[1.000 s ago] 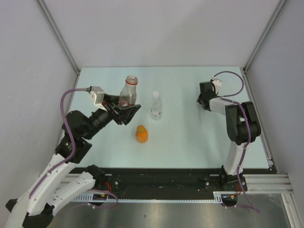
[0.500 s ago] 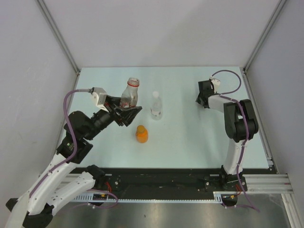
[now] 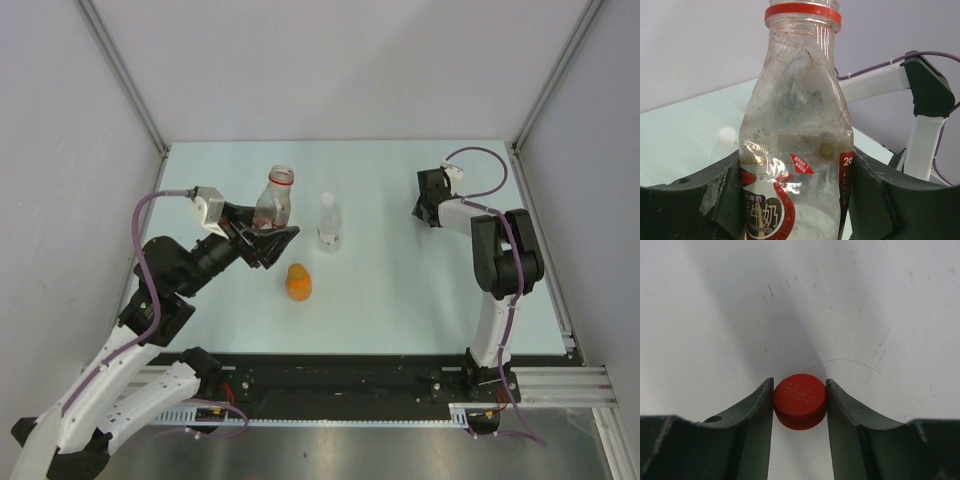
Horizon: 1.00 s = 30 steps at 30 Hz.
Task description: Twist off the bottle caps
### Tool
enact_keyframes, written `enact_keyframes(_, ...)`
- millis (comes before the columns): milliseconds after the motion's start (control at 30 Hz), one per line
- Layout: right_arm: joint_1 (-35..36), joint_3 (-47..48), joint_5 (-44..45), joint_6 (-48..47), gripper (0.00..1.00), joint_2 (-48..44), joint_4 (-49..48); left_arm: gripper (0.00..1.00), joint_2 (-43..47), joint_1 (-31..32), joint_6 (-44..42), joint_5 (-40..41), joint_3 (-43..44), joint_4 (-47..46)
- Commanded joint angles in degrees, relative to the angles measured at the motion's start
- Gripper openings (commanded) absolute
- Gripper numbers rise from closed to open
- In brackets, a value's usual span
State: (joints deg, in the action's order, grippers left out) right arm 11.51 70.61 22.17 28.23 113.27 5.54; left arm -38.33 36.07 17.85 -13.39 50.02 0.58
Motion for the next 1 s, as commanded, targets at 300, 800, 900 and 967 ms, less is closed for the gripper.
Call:
enact_keyframes(300, 0.44, 1.55, 0.68, -0.45, 0.46, 0.02, 2.81, 0.04, 1.06, 1.45, -1.67, 1.96, -0.71, -1.72)
enact_keyframes(800, 1.24, 1.29, 2.43, 0.33, 0.68, -1.90, 4.04, 0.06, 1.50, 2.16, -2.29, 2.75, -0.98, -1.46)
enact_keyframes(900, 2.02, 0.50, 3.05, 1.65, 0.73, -6.12, 4.22, 0.06, 1.15, 2.16, -2.81, 3.02, -0.89, -1.46)
enact_keyframes(967, 2.81, 0.41, 2.96, 1.92, 0.75, -12.18, 4.22, 0.06, 0.19, 2.16, -3.08, 3.10, -0.80, -1.72)
